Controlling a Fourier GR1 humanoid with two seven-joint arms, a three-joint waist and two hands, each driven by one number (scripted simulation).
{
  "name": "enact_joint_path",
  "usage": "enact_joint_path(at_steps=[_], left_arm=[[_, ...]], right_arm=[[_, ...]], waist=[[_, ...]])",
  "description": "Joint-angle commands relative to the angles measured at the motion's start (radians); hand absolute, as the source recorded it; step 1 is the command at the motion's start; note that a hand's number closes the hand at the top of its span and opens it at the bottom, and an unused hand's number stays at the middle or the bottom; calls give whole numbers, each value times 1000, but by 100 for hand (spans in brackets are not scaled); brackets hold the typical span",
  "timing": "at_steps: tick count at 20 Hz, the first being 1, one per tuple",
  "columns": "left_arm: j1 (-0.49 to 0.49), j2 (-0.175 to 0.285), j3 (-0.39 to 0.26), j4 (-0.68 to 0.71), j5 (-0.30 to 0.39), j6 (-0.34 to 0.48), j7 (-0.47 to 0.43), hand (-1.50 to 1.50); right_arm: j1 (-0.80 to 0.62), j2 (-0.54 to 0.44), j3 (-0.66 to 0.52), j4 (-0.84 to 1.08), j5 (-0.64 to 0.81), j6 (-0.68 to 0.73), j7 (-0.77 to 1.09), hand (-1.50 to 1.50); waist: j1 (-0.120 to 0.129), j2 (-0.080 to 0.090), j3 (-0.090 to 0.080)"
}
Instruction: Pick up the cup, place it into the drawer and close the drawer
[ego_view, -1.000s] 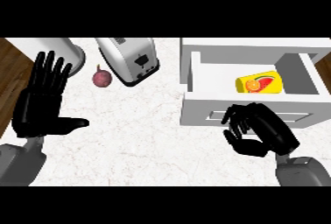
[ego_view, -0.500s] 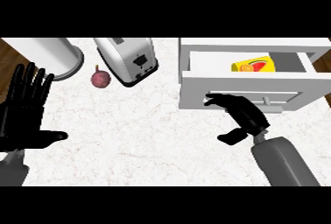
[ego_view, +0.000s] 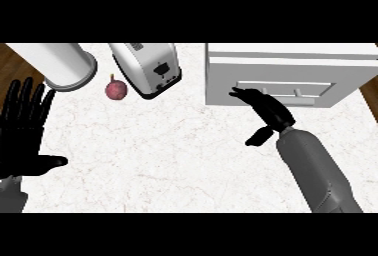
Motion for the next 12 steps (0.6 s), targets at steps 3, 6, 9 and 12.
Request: enact_joint_path(at_steps=[3,6,9,12], left_arm=[[40,-4,23,-12,-11,-57,4,-150],[-37,-2,47,69,13,-91,10,-150],[4,-19,31,16,-2,-76,13,-150],[-23,-9,39,54,-2,-110,1,-150]], right_arm=[[-188,-24,-96,313,-23,0,-91,-150],[-284,-50,-119,383,-23,25,-84,-150],[-287,-56,-128,444,-14,-13,-120,-150],[-310,-108,-137,479,-10,10,-134,-150]], waist=[[13,11,4],[24,21,5],[31,20,5],[51,34,6]])
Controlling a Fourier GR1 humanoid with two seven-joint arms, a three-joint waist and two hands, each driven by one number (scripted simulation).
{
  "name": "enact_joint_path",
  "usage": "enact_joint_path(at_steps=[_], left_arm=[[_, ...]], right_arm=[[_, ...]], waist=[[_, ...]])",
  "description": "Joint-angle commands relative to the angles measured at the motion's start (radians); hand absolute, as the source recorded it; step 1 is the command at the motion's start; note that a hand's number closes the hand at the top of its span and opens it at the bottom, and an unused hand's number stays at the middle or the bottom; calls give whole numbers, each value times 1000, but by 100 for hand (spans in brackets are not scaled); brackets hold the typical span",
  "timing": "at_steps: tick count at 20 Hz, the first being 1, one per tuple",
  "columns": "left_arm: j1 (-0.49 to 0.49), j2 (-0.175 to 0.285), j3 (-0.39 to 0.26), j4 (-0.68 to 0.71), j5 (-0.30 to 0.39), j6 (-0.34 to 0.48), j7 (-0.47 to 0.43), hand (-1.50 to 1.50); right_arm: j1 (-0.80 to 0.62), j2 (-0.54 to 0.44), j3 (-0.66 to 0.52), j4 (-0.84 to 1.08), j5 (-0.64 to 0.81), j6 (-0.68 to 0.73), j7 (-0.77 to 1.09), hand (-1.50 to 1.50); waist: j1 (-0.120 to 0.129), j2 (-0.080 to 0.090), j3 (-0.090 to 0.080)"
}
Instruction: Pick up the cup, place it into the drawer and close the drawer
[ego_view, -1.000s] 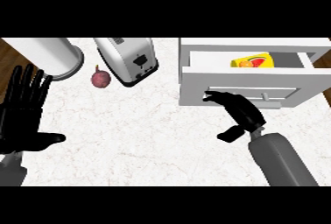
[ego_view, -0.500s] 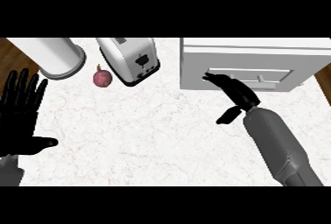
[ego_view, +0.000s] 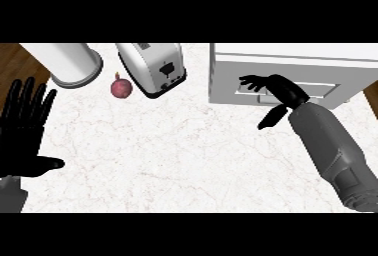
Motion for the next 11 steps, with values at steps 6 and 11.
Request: enact_joint_path(at_steps=[6,11], left_arm=[[-14,-21,-25,-15,-34,19,15,-150],[-27,-37,-28,16,-60,13,-13,-150]], right_arm=[[-92,-60,-48,159,3,-18,35,-150],[-123,-104,-50,174,7,17,12,-150]], waist=[[39,42,14],[32,45,13]])
